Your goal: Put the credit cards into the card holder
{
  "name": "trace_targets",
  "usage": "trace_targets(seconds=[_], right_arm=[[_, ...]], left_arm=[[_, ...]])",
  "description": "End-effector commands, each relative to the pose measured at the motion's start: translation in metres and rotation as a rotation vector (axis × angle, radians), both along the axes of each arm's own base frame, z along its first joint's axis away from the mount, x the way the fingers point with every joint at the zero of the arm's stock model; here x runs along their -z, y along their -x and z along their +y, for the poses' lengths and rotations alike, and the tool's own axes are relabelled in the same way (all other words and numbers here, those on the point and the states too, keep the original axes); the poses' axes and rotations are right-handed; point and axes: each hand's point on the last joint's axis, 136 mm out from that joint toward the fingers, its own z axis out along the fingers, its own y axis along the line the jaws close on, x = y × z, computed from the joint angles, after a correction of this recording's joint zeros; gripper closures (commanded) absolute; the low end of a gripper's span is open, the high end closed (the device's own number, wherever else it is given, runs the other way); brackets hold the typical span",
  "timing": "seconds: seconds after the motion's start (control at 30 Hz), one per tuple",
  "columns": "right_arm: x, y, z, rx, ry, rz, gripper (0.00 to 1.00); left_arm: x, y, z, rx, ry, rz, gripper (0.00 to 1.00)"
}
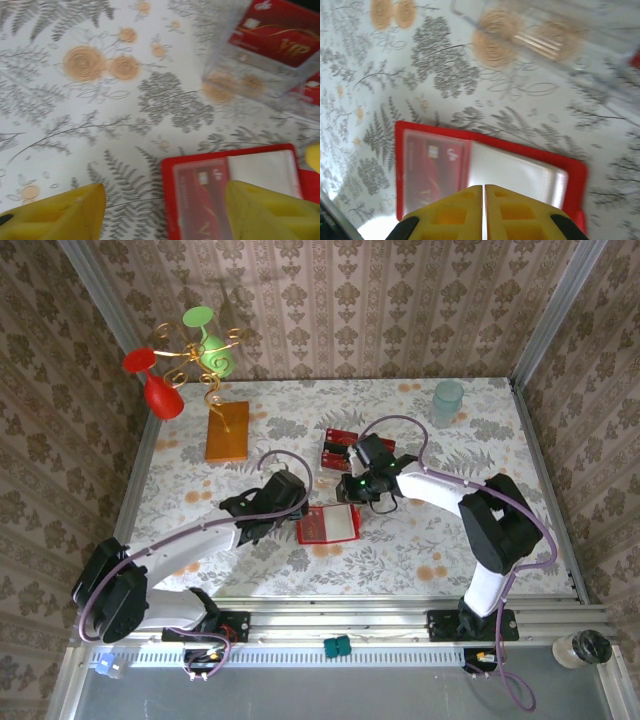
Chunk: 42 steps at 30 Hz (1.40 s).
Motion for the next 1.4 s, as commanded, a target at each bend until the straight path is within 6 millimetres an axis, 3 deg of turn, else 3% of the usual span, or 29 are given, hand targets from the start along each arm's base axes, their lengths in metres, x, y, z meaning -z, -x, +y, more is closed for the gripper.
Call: trace_targets(seconds=[0.0,0.27,0.5,0.83,1.0,1.17,1.37], right_arm=[[0.016,0.014,-0.014,-0.029,0.065,0.048,0.87],[0.030,0.017,-0.007,-0.056,0.073,0.097,0.87],[0.042,0.018,-0.004,-0.074,0.135,0.102,0.89],[0.054,0.024,-0.001,-0.092,0.165,0.122,0.90],[0.041,0.022,-0.003,-0.085,0.165,0.098,0.90],[0.009,0.019,-0.005,-0.035,0.133,0.032,0.90],[0.000,0.029,0.002,0.025,0.120,0.007,0.90]], left_arm=[[0.001,0.004,-0.022,0.039,0.034,0.022,0.35],[0.027,0.021,-0.056,0.090,0.040,0.070,0.35],[0.048,0.026,-0.054,0.097,-0.004,0.094,0.35],[0.061,0.027,-0.050,0.127,-0.068,0.102,0.34],[0.062,0.028,-0.048,0.137,-0.083,0.100,0.34],[0.058,0.027,-0.048,0.135,-0.068,0.089,0.34],[0.056,0.027,-0.047,0.129,-0.059,0.080,0.34]])
